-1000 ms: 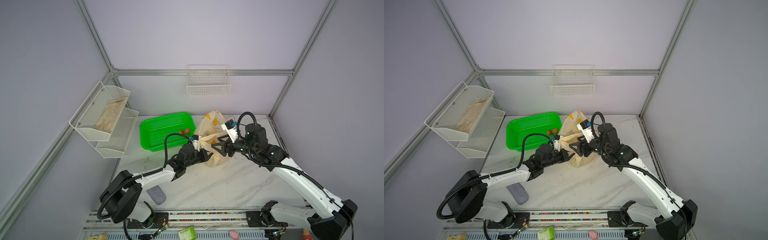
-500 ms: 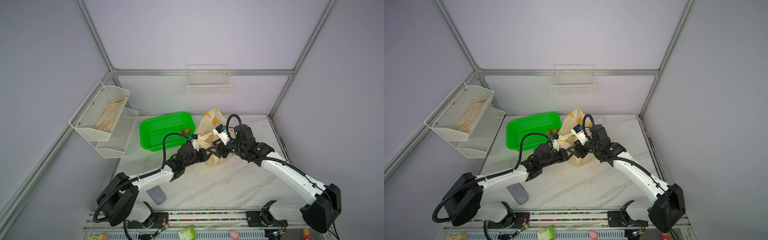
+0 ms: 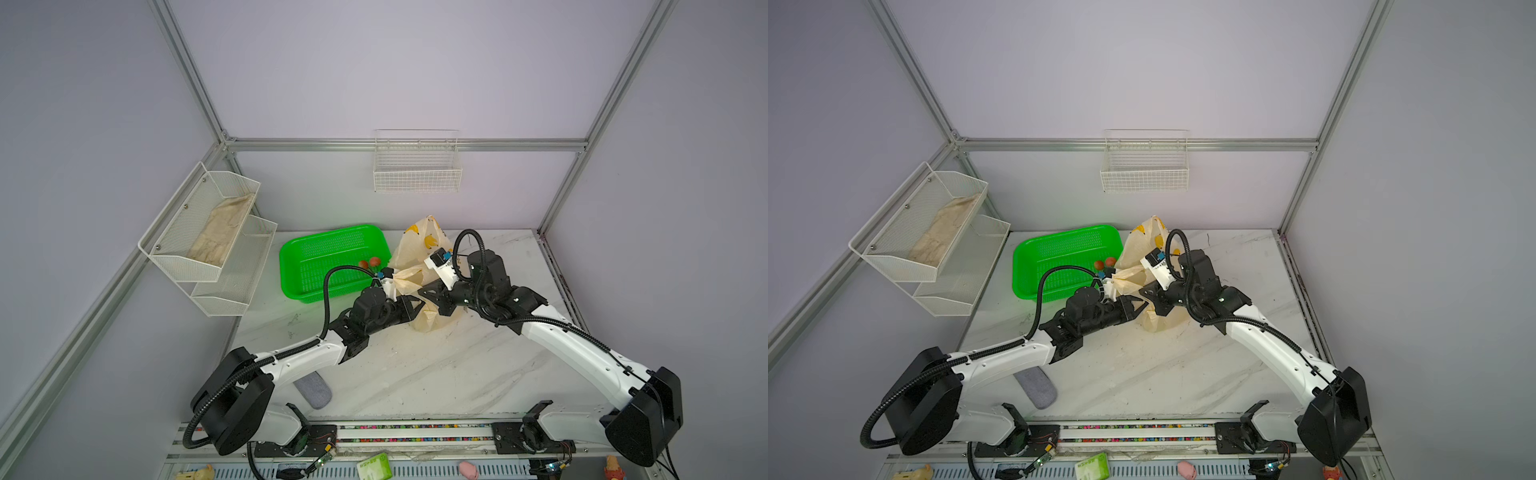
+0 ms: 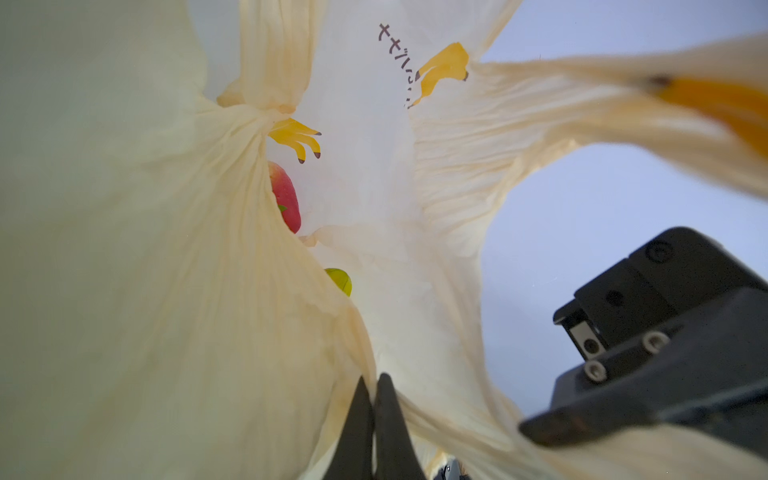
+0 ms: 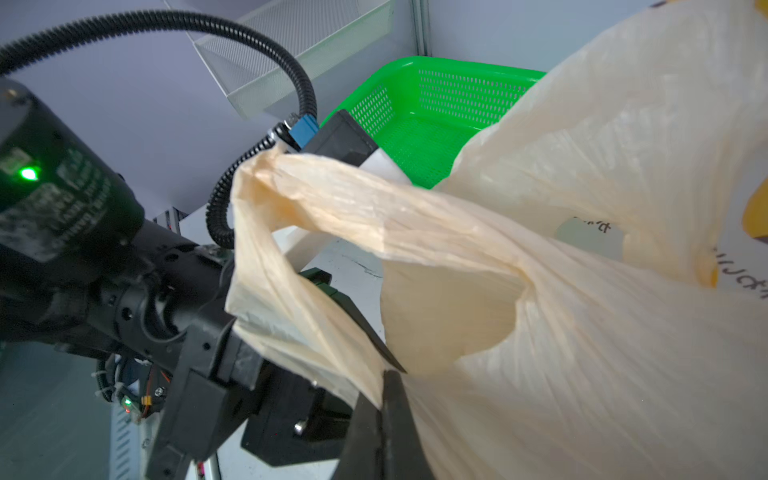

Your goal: Place the fake fruits into the plastic bag and tie a complex knot

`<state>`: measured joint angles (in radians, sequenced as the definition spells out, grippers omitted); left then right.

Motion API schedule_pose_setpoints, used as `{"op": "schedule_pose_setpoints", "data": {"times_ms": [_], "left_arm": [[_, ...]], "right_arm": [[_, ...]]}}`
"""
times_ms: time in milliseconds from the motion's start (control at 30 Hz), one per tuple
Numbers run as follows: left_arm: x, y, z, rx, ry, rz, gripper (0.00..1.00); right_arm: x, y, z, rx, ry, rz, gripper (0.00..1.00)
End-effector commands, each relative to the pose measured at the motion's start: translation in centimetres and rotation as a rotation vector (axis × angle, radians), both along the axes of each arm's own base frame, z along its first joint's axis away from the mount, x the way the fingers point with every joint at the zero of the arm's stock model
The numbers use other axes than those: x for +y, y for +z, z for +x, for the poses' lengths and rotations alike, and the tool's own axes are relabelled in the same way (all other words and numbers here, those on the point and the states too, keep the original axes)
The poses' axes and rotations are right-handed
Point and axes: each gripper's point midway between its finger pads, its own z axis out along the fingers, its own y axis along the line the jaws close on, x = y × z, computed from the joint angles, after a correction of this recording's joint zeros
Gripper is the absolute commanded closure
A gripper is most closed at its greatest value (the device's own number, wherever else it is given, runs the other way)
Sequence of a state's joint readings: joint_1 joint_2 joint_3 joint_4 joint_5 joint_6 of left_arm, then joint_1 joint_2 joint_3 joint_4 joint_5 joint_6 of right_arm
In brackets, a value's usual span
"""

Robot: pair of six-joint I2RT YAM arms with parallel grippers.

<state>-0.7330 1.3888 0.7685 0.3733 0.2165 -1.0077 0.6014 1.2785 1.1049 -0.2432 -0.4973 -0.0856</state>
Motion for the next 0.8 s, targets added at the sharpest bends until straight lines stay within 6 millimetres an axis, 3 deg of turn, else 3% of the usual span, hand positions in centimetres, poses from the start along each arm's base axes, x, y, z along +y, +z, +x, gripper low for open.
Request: {"op": "schedule_pose_setpoints", "data": {"times_ms": [0, 167, 233, 333, 567, 767], "left_arm": [[1.6, 2.6, 0.4, -0.073, 0.068, -0.067, 0.96], [3.6, 2.0, -0.1, -0.088, 0.115, -0.02, 0.79], [4.4, 2.0, -0.4, -0.107, 0.13, 0.024, 0.66], [5.9, 2.6, -0.9, -0.169, 0.148, 0.111, 0.56], [10.5, 7.8, -1.4, -0.382, 0.246, 0.372, 0.46], [11.7, 10.8, -0.2, -0.455, 0.245, 0.641, 0.34]], "right_arm": [[-3.0, 2.1, 2.1, -0.041, -0.165, 0.054, 1.0], [-6.6, 4.6, 3.6, -0.02, -0.261, 0.208, 1.0], [-7.2, 5.0, 3.9, -0.017, -0.284, 0.239, 1.0], [-7.7, 5.0, 4.4, -0.008, -0.311, 0.244, 1.0], [-8.0, 4.9, 4.2, -0.021, -0.309, 0.256, 1.0], [-7.7, 5.0, 3.8, -0.032, -0.276, 0.277, 1.0]]}}
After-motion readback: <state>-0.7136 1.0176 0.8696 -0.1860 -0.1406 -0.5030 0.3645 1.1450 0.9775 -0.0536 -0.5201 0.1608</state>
